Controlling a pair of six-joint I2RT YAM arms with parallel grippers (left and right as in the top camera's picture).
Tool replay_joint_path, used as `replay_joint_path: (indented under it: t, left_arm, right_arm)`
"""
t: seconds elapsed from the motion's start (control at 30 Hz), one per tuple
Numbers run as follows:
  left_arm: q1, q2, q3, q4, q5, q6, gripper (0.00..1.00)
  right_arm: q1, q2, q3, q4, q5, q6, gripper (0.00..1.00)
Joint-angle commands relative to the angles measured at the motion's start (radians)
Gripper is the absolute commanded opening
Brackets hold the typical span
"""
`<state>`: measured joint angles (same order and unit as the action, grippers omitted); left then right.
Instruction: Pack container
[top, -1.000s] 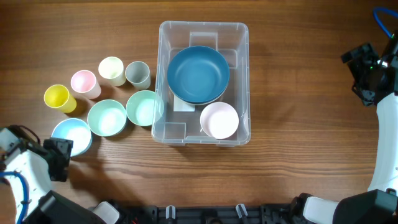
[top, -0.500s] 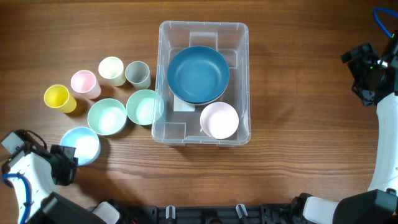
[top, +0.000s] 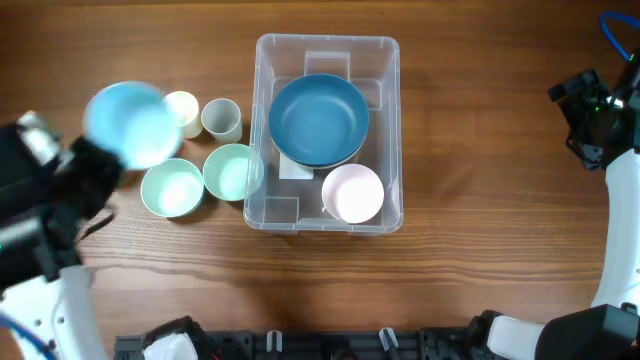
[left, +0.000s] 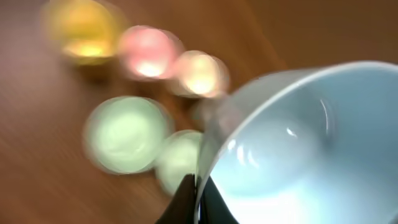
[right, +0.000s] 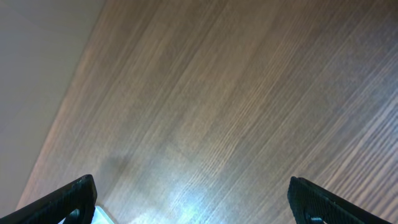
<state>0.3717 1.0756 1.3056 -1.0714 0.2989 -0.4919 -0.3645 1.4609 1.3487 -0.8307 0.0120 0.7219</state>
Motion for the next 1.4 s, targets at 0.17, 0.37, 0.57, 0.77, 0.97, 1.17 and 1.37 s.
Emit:
replay_joint_path:
  t: [0.17,0.37,0.57,0.77,0.97,1.17,1.37]
  left_arm:
    - [-0.779,0.304,0.009,0.221,-0.199,0.000,0.04]
    - [-0.942,0.616,0.009,0.249,-0.233,0.006,0.06]
    - [-0.968,0.684,0.011,0.238,-0.192,0.009,0.23]
    - [-0.871,0.549,0.180,0.096,-0.194,0.018,0.42]
    - [-0.675,0.318,0.285,0.000,-0.199,0.039,0.41]
    - [-0.640,0.300,0.271,-0.066,-0.243,0.035,0.44]
    - [-0.762,0.451,0.171,0.081,-0.146,0.036,0.22]
  right_arm:
    - [0.003,0.013,-0.002,0.000,0.010,0.014,1.00]
    - [0.003,0.013,-0.002,0.000,0.010,0.014,1.00]
    - [0.003,0.013,-0.002,0.000,0.010,0.014,1.00]
    - [0.003,0.013,-0.002,0.000,0.010,0.014,1.00]
    - [0.003,0.013,-0.002,0.000,0.010,0.014,1.00]
    - [0.003,0.013,-0.002,0.000,0.010,0.014,1.00]
    - [0.003,0.013,-0.002,0.000,0.010,0.014,1.00]
